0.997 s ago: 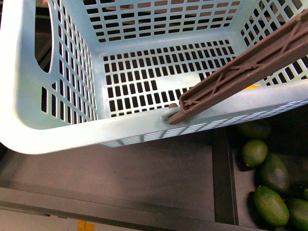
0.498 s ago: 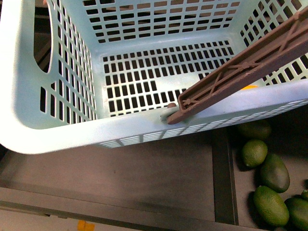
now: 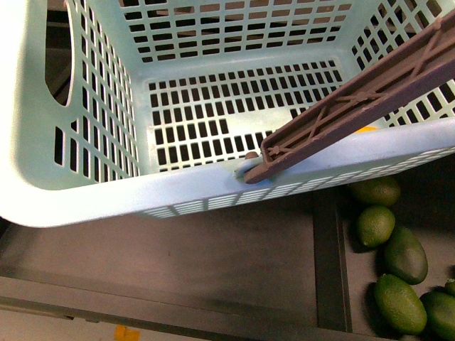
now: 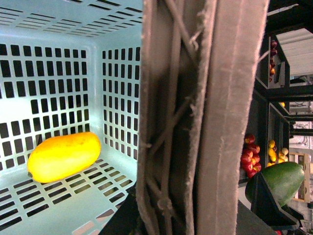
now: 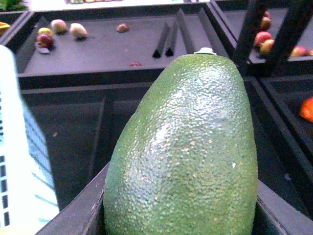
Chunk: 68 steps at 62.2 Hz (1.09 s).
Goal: Pick mango and avocado into basket
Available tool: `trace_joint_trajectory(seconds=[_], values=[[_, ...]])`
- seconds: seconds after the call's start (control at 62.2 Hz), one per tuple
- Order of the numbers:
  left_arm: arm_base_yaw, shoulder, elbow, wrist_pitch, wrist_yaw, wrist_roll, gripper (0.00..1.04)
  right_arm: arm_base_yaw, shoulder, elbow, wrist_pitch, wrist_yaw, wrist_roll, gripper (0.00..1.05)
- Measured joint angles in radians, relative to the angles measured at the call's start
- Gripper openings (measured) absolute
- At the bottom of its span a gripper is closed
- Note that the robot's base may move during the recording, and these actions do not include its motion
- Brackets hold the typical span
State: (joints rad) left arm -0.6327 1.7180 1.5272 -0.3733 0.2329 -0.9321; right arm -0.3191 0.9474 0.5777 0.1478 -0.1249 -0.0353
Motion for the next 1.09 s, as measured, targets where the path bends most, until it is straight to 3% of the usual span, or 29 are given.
trace_joint_trajectory(seconds=[0.161,0.289,0.514,0.643,0.788,1.013,1.093], values=[[0.0,0.0,0.0,0.0,0.0,0.0,0.16,0.241,0.072,0.035,0.059,0.136,0.055,0.54],[0.0,0.0,0.0,0.0,0.0,0.0,0.16,0.379,0.161,0.063,0.108,0.214,0.085,0.54],[0.0,0.0,0.0,0.0,0.0,0.0,0.16,0.537,0.335,0.11,0.184,0.315,0.089,0.54],[0.0,0.0,0.0,0.0,0.0,0.0,0.16,0.577,0.412,0.135,0.209,0.343,0.103,0.78],[0.0,0.0,0.0,0.0,0.0,0.001,0.16,0.592,0.422,0.146,0.212,0.359,0.124,0.97],[0.0,0.0,0.0,0.0,-0.003,0.0,0.16,0.562,0.335,0.152,0.134,0.401,0.185,0.96],[0.0,0.0,0.0,0.0,-0.004,0.001,0.16,0.518,0.247,0.082,0.27,0.324,0.135,0.85]])
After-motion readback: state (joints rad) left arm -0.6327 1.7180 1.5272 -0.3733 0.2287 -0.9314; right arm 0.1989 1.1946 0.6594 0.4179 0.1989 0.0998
